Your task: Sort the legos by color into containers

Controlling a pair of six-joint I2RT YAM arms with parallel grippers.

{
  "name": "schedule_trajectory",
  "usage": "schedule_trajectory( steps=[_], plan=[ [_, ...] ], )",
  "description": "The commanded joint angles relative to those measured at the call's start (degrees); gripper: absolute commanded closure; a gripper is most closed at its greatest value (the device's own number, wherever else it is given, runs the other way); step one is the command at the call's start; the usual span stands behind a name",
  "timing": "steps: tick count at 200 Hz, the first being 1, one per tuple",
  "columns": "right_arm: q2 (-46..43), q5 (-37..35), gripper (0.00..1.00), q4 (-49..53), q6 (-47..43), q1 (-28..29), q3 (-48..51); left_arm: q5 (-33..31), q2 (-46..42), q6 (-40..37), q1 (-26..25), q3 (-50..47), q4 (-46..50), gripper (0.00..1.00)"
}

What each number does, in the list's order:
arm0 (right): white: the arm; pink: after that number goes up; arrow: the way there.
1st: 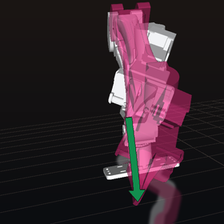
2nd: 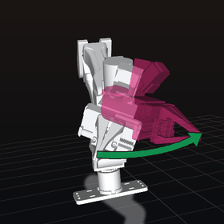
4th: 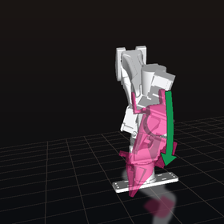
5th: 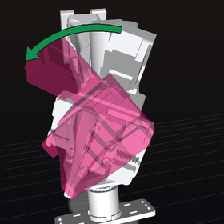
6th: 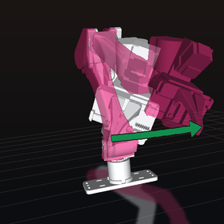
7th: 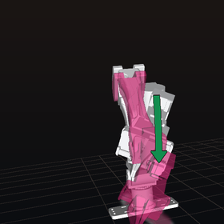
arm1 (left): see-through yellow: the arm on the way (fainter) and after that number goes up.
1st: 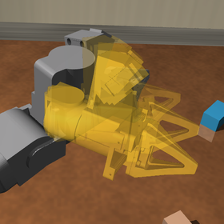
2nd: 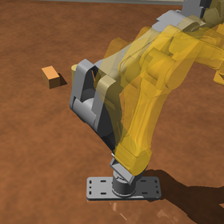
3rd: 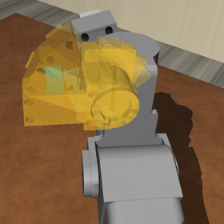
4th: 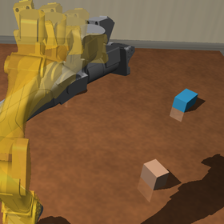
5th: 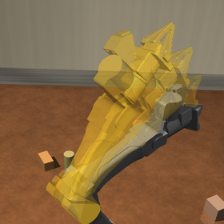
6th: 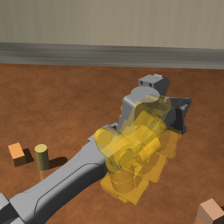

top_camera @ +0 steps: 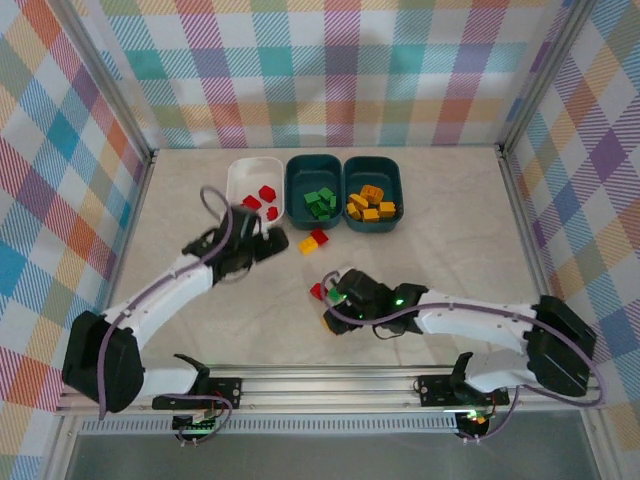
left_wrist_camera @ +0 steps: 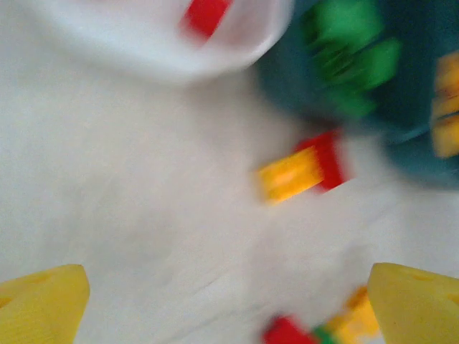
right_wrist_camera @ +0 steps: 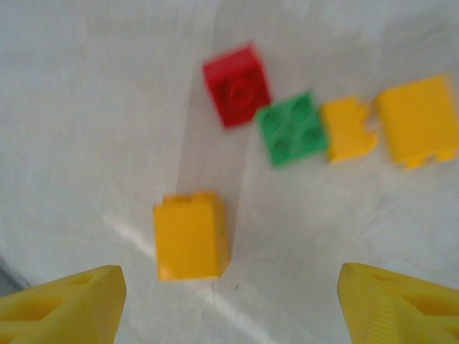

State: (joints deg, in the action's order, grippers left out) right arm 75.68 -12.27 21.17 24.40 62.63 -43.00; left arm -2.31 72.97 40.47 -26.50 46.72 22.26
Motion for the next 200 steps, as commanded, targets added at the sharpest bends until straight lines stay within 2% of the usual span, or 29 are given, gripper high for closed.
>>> schedule_trajectory(
  steps=[1,18,48,64,82,101,120,134,151,171,200],
  plan=[
    [4.5,1.6,0.22,2.9,-2.2,1.7,-3.4,5.5,-3.7,10.5,-0.9,-13.9,-7.8,0.01],
    [9.2,2.7,0.22,1.1,-3.3,1.8,-4.8,6.5,-8.0,14.3,-1.1,-21.5,-11.5,0.01],
    [17.2,1.0,0.27,-1.7,-4.7,1.8,-7.7,4.3,-16.5,14.3,-1.1,-24.0,-6.9,0.0],
    [20.0,0.2,0.38,-2.0,-4.6,1.8,-9.3,2.6,-20.0,13.2,-1.1,-22.9,-2.1,0.0],
    [19.7,-1.5,0.62,-2.1,-3.6,1.8,-9.6,0.7,-22.8,12.2,-1.1,-21.8,1.1,0.0],
    [15.7,-4.3,0.7,-0.4,-3.1,1.9,-9.9,0.6,-24.3,11.9,-1.1,-22.2,1.7,0.0],
    [10.6,-9.4,0.73,2.1,-5.0,0.9,-12.1,2.0,-24.0,11.5,-1.1,-22.5,1.1,0.0],
    [9.2,-10.7,0.73,3.7,-6.7,-3.3,-15.5,4.4,-22.9,11.1,-1.2,-22.8,-1.1,0.0],
    [10.5,-8.9,0.73,2.1,-7.9,-12.3,-18.7,6.3,-20.7,11.5,-1.8,-22.7,-3.8,0.0],
    [17.3,-4.3,0.72,1.0,-7.9,-22.8,-24.9,6.9,-17.0,11.7,-4.6,-21.1,-5.3,0.0],
    [28.4,-1.4,0.71,1.4,-8.8,-31.8,-36.1,4.5,-11.0,9.6,-12.3,-16.3,-4.3,0.02]
  ],
)
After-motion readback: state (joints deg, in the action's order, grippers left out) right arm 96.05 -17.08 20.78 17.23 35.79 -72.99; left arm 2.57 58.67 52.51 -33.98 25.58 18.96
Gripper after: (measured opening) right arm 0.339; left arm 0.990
